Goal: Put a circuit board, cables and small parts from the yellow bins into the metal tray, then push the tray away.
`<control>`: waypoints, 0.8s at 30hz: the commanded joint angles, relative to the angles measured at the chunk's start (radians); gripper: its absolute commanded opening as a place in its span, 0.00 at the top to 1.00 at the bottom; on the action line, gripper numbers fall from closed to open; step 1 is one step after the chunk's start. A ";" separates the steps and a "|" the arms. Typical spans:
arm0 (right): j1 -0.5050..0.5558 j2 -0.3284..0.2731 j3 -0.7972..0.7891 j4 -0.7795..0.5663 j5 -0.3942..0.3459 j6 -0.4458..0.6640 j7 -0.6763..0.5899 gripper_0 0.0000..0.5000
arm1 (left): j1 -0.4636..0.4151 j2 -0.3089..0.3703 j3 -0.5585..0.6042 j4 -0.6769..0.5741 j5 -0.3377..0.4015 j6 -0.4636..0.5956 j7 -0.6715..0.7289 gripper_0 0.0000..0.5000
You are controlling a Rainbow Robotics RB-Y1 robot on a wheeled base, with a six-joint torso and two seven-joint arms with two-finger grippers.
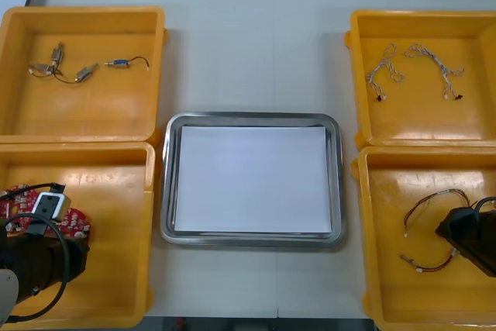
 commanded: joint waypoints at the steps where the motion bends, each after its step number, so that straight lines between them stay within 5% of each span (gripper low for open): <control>1: 0.041 0.013 0.024 -0.004 0.010 -0.026 0.064 0.00 | 0.040 -0.016 -0.015 -0.008 -0.010 -0.009 0.024 1.00; 11: 0.054 0.013 0.033 -0.004 0.012 -0.035 0.064 0.00 | 0.009 -0.013 0.010 -0.017 0.007 -0.001 0.028 1.00; 19: 0.051 0.013 0.038 0.013 0.015 -0.040 0.064 0.05 | -0.069 0.006 0.051 -0.078 0.045 0.158 0.039 1.00; 22: 0.051 0.013 0.039 0.013 0.015 -0.038 0.064 0.10 | -0.089 0.007 0.065 -0.115 0.065 0.229 0.053 1.00; 24: 0.051 0.013 0.039 0.013 0.013 -0.038 0.064 0.22 | -0.103 0.012 0.082 -0.140 0.100 0.275 0.064 1.00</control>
